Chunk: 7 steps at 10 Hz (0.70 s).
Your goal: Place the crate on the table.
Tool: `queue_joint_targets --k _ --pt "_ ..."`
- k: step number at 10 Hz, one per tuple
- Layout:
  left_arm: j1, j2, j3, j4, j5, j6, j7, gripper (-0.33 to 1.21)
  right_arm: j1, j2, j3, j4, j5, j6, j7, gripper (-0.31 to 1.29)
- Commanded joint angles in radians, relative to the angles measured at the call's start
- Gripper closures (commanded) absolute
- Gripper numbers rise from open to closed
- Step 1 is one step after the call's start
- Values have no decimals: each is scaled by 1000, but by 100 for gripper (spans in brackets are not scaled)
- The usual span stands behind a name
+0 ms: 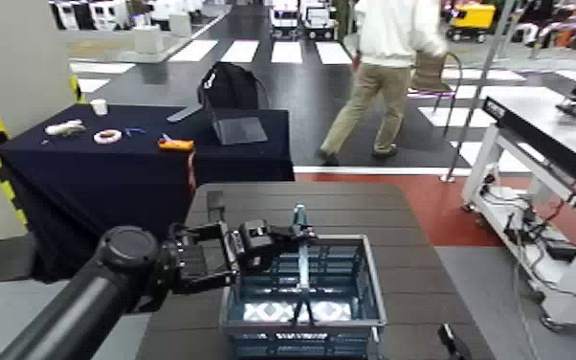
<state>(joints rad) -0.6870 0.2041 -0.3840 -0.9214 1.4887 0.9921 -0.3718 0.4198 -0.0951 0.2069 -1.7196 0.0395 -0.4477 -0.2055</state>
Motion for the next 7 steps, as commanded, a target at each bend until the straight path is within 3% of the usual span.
queue_joint_targets --k 1,7 --pt "-31 -11 -10 73 -21 -17 -16 119 -6 0 6 6 -4 -3 0 13" --pt "-59 -22 -27 121 -45 -47 -49 116 -12 -3 14 12 -10 -5 5 13"
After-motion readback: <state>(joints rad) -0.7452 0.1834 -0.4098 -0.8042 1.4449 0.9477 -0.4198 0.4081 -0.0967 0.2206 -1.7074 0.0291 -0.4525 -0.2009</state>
